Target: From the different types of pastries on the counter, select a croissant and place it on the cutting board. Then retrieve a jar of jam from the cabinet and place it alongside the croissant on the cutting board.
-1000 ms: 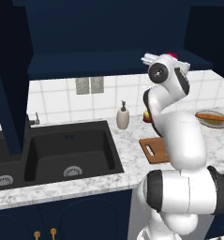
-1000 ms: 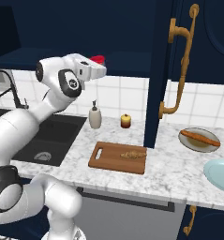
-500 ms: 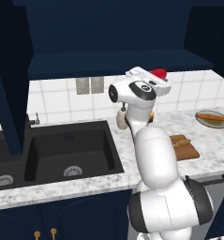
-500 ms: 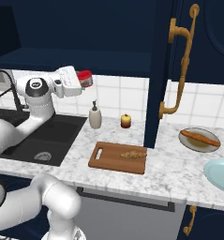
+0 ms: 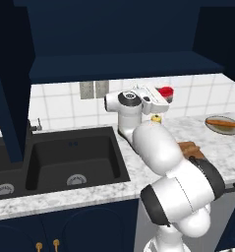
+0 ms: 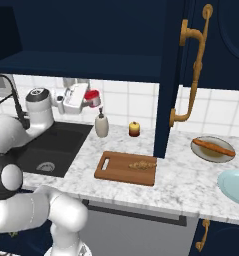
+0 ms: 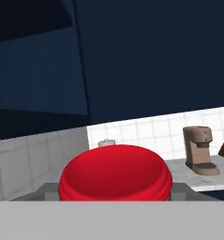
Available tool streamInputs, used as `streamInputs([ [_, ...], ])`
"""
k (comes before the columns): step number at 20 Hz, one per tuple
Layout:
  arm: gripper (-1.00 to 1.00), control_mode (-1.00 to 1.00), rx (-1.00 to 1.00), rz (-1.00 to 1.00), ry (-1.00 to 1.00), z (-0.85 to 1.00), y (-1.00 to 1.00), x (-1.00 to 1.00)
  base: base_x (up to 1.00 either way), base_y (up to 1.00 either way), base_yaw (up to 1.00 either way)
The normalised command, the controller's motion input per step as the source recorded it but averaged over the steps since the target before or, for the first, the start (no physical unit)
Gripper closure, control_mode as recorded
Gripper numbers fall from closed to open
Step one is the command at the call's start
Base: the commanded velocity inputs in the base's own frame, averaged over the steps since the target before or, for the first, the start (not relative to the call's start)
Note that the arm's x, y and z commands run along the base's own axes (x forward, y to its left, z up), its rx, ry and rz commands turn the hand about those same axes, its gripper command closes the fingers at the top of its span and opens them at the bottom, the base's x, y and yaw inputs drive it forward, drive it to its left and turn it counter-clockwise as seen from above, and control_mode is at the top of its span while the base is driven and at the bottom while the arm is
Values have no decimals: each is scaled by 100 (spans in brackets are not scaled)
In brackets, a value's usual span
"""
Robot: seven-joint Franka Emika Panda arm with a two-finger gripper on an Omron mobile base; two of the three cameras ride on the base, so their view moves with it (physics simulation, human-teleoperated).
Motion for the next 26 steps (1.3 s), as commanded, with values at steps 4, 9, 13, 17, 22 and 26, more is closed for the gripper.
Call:
streamInputs([
  [4, 100, -100, 3, -33, 0, -44, -10, 0, 0, 0, 0],
  [9, 100, -100, 3, -31, 0, -48, -12, 0, 0, 0, 0],
  [13, 100, -100, 6, -22, -3, -63, -19, -10, 0, 0, 0],
  [17, 100, -100, 8, -9, -13, -72, -34, -48, 0, 0, 0],
  [22, 100, -100, 10, -1, -6, -64, -36, -29, 0, 0, 0],
  [26, 100, -100, 8, 4, -8, -66, -4, -5, 0, 0, 0],
])
